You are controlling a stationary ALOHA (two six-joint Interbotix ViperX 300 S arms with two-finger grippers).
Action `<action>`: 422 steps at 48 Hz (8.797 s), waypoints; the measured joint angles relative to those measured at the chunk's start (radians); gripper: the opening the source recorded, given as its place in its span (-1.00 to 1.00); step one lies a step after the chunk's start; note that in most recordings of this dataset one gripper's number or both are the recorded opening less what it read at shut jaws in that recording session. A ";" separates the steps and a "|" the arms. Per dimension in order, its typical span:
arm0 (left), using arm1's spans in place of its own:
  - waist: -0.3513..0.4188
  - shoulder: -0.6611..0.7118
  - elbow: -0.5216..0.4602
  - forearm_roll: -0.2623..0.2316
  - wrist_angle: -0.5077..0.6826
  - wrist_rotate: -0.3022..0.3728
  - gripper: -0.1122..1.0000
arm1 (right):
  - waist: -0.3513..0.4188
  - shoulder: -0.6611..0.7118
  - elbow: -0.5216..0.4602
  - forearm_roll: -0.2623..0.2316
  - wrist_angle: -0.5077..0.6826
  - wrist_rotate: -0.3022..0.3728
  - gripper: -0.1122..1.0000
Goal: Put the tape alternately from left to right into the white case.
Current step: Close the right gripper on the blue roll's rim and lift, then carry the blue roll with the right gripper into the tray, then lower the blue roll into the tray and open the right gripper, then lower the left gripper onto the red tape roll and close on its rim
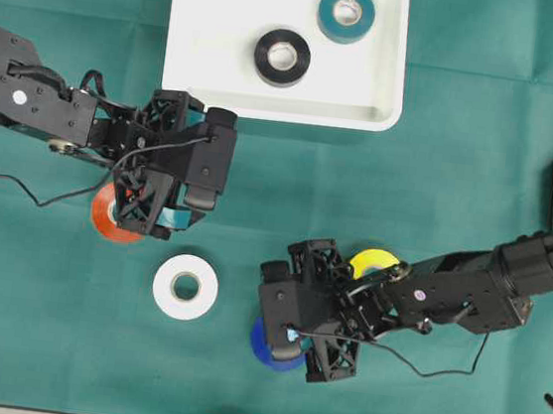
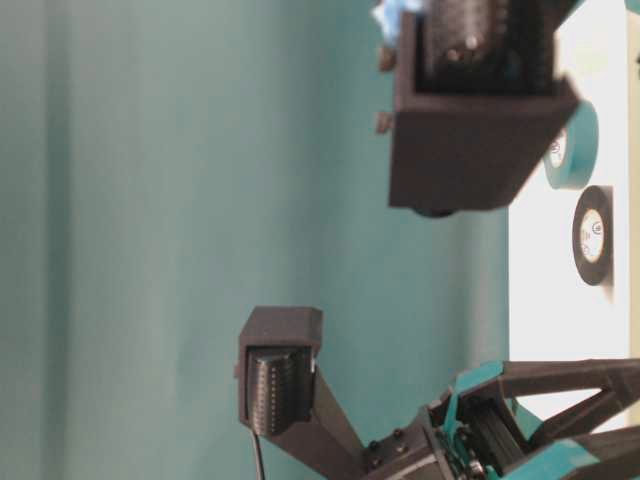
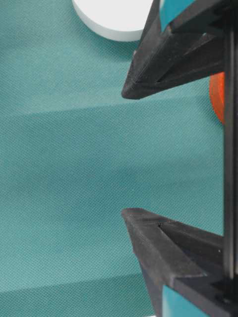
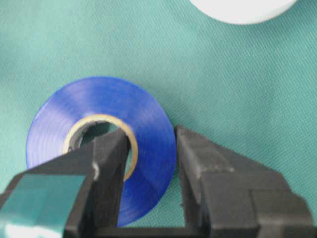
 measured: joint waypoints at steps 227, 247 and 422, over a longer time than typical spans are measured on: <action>-0.035 0.000 0.012 0.000 -0.026 -0.003 0.37 | -0.887 -0.051 -0.037 -0.287 -0.077 -0.028 0.61; -0.035 0.000 0.012 0.000 -0.026 -0.003 0.37 | -0.864 -0.103 0.018 -0.287 -0.077 -0.025 0.61; -0.058 -0.071 0.236 0.000 0.054 -0.227 0.36 | -0.376 -0.420 0.337 -0.287 -0.129 -0.014 0.61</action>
